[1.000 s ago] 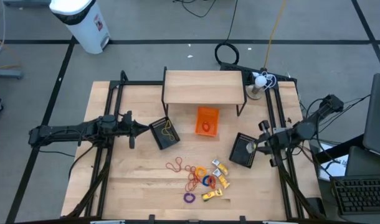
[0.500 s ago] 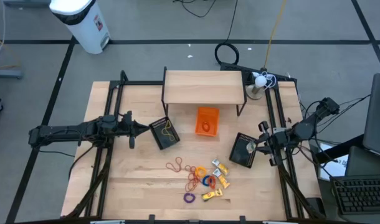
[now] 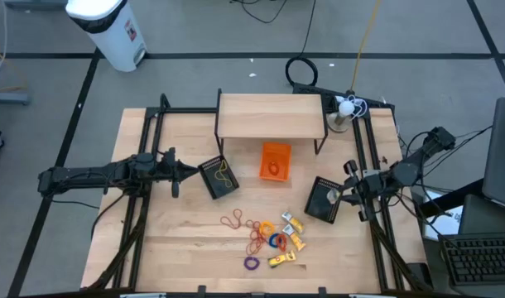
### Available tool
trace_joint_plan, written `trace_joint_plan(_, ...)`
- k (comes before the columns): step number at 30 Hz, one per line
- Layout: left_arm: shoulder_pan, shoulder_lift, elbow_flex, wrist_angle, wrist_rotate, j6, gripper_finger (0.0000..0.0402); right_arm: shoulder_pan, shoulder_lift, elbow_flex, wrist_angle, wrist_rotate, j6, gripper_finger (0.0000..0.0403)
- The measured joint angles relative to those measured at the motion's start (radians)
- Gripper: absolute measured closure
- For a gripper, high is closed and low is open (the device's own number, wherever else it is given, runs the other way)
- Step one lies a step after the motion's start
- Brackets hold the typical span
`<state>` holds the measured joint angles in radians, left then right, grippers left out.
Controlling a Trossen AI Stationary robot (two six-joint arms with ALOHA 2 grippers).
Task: Pick & Place Office Desk Supplies
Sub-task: Put the crayon box into the right black bin
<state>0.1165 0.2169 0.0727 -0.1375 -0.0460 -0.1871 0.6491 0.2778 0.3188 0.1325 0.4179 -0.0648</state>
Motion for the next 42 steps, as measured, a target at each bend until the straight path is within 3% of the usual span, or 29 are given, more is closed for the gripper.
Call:
trace_joint_plan(7, 0.0, 0.0, 0.0, 0.0, 0.0, 0.0, 0.0376, 0.0, 0.198, 0.178, -0.148, 0.045, 0.053, 0.036)
trace_joint_plan(13, 0.0, 0.0, 0.0, 0.0, -0.007, 0.002, 0.0376, -0.002, 0.385, 0.354, -0.397, 0.129, 0.204, 0.036)
trace_joint_plan(20, 0.0, 0.0, 0.0, 0.0, -0.007, 0.001, 0.0376, -0.002, 0.552, 0.493, -0.569, 0.128, 0.371, 0.036)
trace_joint_plan(27, 0.0, 0.0, 0.0, 0.0, -0.007, 0.001, 0.0376, -0.014, 0.658, 0.513, -0.773, -0.003, 0.71, 0.036)
trace_joint_plan(32, 0.0, 0.0, 0.0, 0.001, -0.007, 0.002, 0.0376, -0.053, 0.748, 0.498, -0.915, -0.003, 0.888, 0.036)
trace_joint_plan(38, 0.0, 0.0, 0.0, 0.0, -0.006, 0.001, 0.0376, -0.145, 0.819, 0.474, -0.929, -0.009, 0.924, 0.036)
trace_joint_plan(42, 0.0, 0.0, 0.0, 0.0, -0.006, 0.0, 0.0376, -0.206, 0.859, 0.458, -0.93, -0.1, 0.915, 0.036)
